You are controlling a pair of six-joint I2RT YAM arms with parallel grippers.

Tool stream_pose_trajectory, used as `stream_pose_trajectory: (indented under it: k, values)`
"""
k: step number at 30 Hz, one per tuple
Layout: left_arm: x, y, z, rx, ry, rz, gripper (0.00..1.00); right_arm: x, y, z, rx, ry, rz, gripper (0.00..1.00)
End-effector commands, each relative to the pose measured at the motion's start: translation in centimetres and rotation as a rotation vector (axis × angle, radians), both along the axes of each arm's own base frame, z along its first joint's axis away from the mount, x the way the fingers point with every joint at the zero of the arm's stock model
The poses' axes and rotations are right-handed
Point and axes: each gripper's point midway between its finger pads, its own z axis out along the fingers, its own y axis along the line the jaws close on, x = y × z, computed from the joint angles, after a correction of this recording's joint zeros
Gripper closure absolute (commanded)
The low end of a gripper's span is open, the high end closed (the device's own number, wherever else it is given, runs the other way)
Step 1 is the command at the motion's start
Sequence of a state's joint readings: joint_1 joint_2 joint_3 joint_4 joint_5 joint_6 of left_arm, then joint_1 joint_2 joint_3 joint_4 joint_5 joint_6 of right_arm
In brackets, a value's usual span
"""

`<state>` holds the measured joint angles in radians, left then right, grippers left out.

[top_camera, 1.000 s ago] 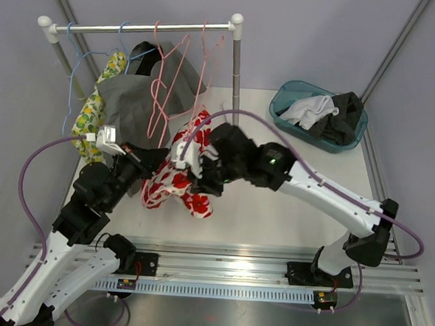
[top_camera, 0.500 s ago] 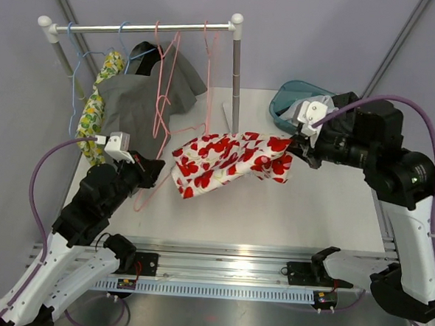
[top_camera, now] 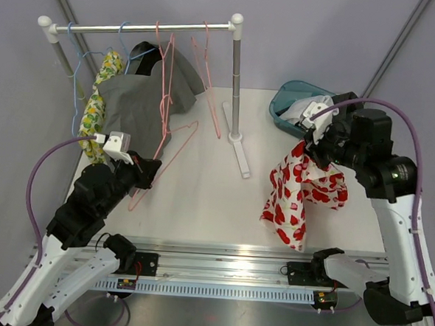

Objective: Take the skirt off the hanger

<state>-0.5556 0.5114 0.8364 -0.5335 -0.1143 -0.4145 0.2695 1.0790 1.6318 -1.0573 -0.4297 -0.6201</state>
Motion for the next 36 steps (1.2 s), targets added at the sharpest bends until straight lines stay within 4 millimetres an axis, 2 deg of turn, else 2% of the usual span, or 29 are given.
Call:
stream_pose_trajectory:
  k: [1, 2, 3, 5, 6, 8, 9, 10, 11, 12, 14, 15, 17, 21, 22, 23, 26, 31, 36]
  values:
    - [-0.5, -0.6, 4.5, -0.047, -0.119, -0.056, 1.0, 2.6, 0.1, -3.9, -0.007, 0.039, -0.029, 1.0]
    - [-0.6, -0.8, 5.1, -0.055, -0.128, -0.065, 1.0, 2.8, 0.2, -5.1, -0.01, 0.063, -0.025, 1.0]
    - [-0.6, -0.9, 5.4, -0.059, -0.134, -0.068, 1.0, 3.0, 0.4, -7.3, -0.013, 0.108, -0.016, 1.0]
    - [-0.3, -1.0, 5.7, -0.064, -0.134, -0.066, 1.0, 3.1, 0.6, -9.3, -0.011, 0.152, -0.004, 0.98]
    - [-0.2, -1.0, 6.3, -0.073, -0.145, -0.06, 1.0, 2.9, 0.8, -10.7, -0.007, 0.181, 0.009, 0.96]
    - [0.6, -0.8, 6.6, -0.08, -0.147, -0.027, 1.0, 2.8, 0.9, -11.8, 0.007, 0.215, 0.015, 0.85]
    - [0.9, -0.8, 6.9, -0.082, -0.15, -0.016, 1.0, 2.7, 1.2, -12.6, 0.019, 0.236, 0.027, 0.77]
    - [1.2, -0.8, 7.2, -0.085, -0.155, -0.003, 1.0, 2.8, 1.0, -12.8, 0.028, 0.242, 0.019, 0.47]
    - [1.6, -0.6, 7.6, -0.089, -0.162, 0.018, 1.0, 2.8, 1.0, -13.0, 0.044, 0.253, 0.01, 0.28]
    - [2.3, -0.9, 8.1, -0.091, -0.169, 0.024, 1.0, 2.9, 1.0, -13.3, 0.063, 0.253, 0.007, 0.15]
    - [3.3, -0.8, 9.3, -0.097, -0.195, 0.054, 1.0, 3.4, 0.2, -13.3, 0.099, 0.254, -0.033, 0.01]
    - [4.1, -1.1, 9.3, -0.088, -0.191, 0.062, 1.0, 3.6, 0.1, -13.4, 0.118, 0.253, -0.037, 0.01]
    - [5.0, -1.2, 11.0, -0.095, -0.235, 0.081, 1.0, 3.8, -0.7, -13.5, 0.146, 0.267, -0.062, 0.01]
    - [6.8, -2.0, 13.0, -0.081, -0.29, 0.086, 1.0, 2.5, -0.3, -14.5, 0.173, 0.303, -0.015, 0.01]
    - [7.5, -2.4, 12.9, -0.06, -0.291, 0.086, 1.0, 2.4, -0.3, -14.5, 0.173, 0.301, -0.009, 0.0]
    - [7.8, -2.4, 14.0, -0.066, -0.317, 0.093, 1.0, 2.4, -0.3, -14.6, 0.171, 0.299, -0.007, 0.01]
    - [8.9, -2.1, 15.3, -0.05, -0.348, 0.132, 1.0, 2.4, -0.3, -14.9, 0.168, 0.307, -0.008, 0.0]
    - [10.3, -1.3, 16.4, -0.016, -0.354, 0.206, 1.0, 2.4, -0.3, -15.3, 0.168, 0.321, -0.004, 0.0]
    - [11.8, -1.9, 17.5, 0.003, -0.374, 0.217, 1.0, 2.4, -0.2, -15.2, 0.17, 0.32, -0.005, 0.0]
